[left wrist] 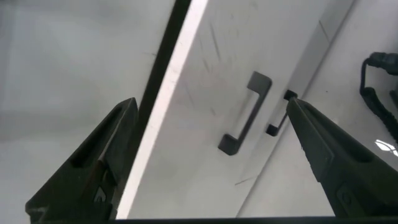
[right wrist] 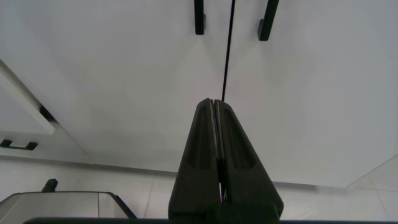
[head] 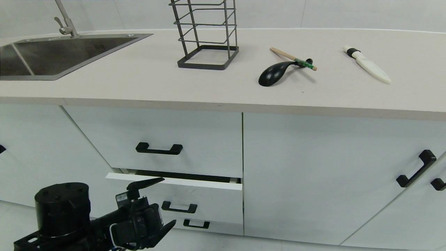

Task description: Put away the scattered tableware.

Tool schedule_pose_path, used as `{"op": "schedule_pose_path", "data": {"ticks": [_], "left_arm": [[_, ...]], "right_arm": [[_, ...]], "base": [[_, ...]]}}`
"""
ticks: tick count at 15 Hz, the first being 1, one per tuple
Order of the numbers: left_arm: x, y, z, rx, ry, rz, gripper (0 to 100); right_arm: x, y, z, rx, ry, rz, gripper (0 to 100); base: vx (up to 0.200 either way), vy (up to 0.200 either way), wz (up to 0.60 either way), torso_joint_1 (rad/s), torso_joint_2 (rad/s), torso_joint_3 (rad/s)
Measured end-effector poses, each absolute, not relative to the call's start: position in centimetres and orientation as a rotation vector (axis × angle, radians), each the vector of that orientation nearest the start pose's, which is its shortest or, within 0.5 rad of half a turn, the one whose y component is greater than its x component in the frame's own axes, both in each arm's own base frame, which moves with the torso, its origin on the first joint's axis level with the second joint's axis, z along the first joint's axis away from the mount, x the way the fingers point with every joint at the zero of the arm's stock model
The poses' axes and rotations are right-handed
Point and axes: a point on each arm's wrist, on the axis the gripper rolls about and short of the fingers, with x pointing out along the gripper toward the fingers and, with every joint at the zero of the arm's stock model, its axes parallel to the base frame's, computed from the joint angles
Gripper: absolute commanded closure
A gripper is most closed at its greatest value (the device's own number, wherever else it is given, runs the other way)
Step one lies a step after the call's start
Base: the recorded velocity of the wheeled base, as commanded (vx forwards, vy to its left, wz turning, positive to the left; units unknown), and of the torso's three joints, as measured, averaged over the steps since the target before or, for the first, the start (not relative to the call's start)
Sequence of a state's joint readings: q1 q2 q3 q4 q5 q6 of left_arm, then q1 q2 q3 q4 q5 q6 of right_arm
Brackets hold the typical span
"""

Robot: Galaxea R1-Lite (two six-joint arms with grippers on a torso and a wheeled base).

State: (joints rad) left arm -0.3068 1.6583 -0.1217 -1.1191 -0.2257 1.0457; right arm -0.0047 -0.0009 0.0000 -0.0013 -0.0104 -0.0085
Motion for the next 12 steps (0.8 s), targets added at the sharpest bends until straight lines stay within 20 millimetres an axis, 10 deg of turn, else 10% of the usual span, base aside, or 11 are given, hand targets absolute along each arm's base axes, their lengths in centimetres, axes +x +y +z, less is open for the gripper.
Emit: {"op": "schedule_pose_path", "data": {"ticks": [12], "left_arm": [[24.6,-8.3,6.2,1.019,0.159,-0.725,0]], "right_arm": [[-2.3,0.0,7.6,-0.009,-0.002,-0.015,100]], "base": [[0.0,0.0,0.0,0.0,0.0,0.0]]}}
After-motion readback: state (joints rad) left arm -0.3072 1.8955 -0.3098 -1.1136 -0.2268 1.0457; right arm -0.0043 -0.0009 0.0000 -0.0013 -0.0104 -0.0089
